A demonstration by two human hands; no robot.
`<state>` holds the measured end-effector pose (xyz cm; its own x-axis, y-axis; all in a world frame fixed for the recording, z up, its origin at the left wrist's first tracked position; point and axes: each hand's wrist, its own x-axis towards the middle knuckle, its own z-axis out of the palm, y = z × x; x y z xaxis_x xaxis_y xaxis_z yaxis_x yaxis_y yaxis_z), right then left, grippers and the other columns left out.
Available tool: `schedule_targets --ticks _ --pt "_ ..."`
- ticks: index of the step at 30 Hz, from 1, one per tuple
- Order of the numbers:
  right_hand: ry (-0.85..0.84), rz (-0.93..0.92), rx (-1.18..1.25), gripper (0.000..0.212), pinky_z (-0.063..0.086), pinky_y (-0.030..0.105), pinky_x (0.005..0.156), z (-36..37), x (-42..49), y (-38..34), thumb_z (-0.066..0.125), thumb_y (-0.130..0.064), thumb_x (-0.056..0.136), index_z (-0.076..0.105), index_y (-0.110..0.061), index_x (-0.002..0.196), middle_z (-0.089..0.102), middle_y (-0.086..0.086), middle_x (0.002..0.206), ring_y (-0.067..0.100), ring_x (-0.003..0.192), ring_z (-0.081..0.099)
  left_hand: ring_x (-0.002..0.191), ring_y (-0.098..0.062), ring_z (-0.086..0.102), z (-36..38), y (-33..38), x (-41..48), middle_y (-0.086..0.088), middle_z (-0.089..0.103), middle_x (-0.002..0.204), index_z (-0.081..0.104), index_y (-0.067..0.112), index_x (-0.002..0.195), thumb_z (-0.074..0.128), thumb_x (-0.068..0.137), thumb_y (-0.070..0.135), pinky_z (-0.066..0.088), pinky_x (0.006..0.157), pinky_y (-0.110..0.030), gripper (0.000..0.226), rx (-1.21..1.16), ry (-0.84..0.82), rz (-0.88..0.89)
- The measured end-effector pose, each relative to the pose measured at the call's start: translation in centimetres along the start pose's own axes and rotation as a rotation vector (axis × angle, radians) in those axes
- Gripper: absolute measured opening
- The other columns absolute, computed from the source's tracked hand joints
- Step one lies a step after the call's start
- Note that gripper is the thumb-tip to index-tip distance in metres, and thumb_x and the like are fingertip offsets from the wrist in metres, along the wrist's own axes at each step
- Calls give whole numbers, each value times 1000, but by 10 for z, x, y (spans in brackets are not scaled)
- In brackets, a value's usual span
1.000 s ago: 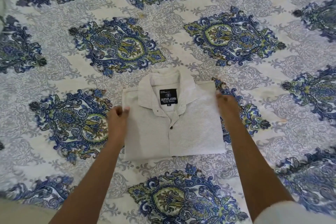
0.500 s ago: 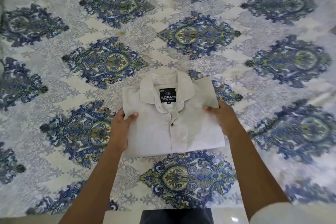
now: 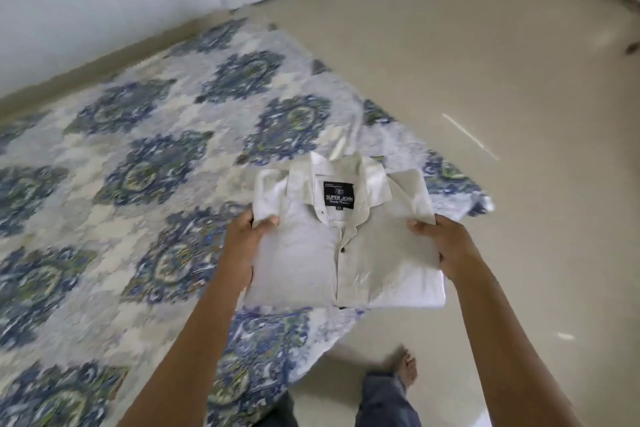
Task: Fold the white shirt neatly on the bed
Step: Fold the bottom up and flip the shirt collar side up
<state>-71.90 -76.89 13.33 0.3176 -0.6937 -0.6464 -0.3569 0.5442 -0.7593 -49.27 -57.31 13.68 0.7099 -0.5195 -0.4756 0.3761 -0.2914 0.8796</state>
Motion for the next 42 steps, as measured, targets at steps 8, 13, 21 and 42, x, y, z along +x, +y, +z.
schedule_targets --ticks 8,13,21,42 --pt "183 -38 122 13 51 50 83 -215 4 -50 67 -6 76 68 -8 88 65 17 91 33 83 62 76 -22 63 231 50 -25 -6 68 85 67 14 92 64 83 8 50 70 -31 12 11 -171 54" --pt "282 -39 167 8 52 50 82 -308 16 -78 70 -5 75 66 -12 78 64 14 82 32 78 61 67 -20 60 335 73 -34 -7 64 76 65 12 82 62 82 3 47 64 -28 10 35 -247 88" --pt "399 -58 248 9 49 34 63 -417 58 -121 67 0 79 62 -8 75 59 12 73 26 63 56 63 -16 65 478 93 -5 -1 70 71 67 9 87 64 80 3 51 55 -22 10 57 -370 94" --pt "277 -120 190 6 50 52 89 -502 318 -349 69 -3 77 65 -8 78 66 18 93 32 83 62 70 -22 65 682 219 198 -4 69 76 69 10 88 63 84 6 51 67 -28 9 67 -233 148"
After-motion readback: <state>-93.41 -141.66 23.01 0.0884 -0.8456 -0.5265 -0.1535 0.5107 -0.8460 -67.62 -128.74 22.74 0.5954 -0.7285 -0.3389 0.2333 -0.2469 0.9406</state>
